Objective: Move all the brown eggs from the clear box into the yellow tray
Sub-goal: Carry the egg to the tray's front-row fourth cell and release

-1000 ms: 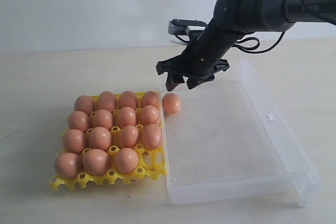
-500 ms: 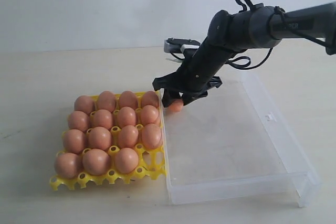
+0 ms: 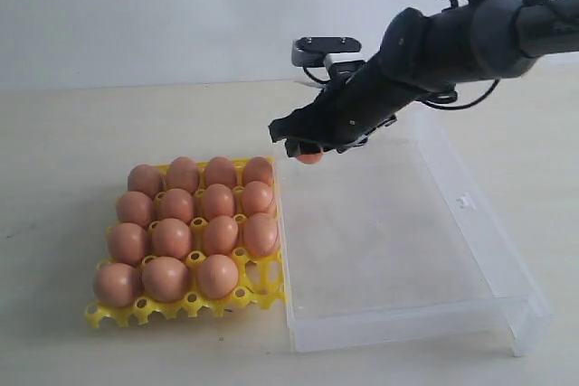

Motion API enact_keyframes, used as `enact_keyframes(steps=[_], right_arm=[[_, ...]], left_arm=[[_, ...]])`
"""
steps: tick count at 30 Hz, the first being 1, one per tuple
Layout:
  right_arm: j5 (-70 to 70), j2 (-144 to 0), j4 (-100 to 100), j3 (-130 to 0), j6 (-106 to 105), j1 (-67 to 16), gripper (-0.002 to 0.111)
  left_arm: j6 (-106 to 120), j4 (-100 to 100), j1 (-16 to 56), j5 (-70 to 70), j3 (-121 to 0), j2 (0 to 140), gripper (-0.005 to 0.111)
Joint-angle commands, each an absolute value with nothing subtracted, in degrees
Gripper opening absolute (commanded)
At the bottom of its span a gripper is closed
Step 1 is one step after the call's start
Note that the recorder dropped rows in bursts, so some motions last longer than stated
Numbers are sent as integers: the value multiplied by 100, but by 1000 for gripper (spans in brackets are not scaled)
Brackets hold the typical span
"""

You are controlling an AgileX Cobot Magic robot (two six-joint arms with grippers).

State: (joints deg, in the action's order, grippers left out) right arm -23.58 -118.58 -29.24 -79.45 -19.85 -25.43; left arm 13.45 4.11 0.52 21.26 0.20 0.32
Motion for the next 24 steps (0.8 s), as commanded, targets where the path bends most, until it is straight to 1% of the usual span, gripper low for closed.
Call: enact_keyframes(steps=[1,3,4,6,8,11,24], right_arm=[[91,-10610,-3105,-6042,-1990,-3183,0],[638,-10188,-3018,-5395,-1889,-3654,0],[999,-10005,-2673,-5033,-1500,-4011,0],[1852,-9870,-1603,-4522,-391,-4434,0],[2239,-9873,-1060,-4250,412,-4631,0],[2581,-9997,-920,-4028,473,-4725,0],[2673,-10544,-494,-3921,604,-4725,0]], left_arm=[[1345,419,60,2083,0,0,0],[1345,419,60,2083,0,0,0],[1345,419,60,2083,0,0,0],[1345,419,60,2083,0,0,0],[1345,419,60,2083,0,0,0],[1345,419,60,2083,0,0,0],[1345,419,60,2083,0,0,0]])
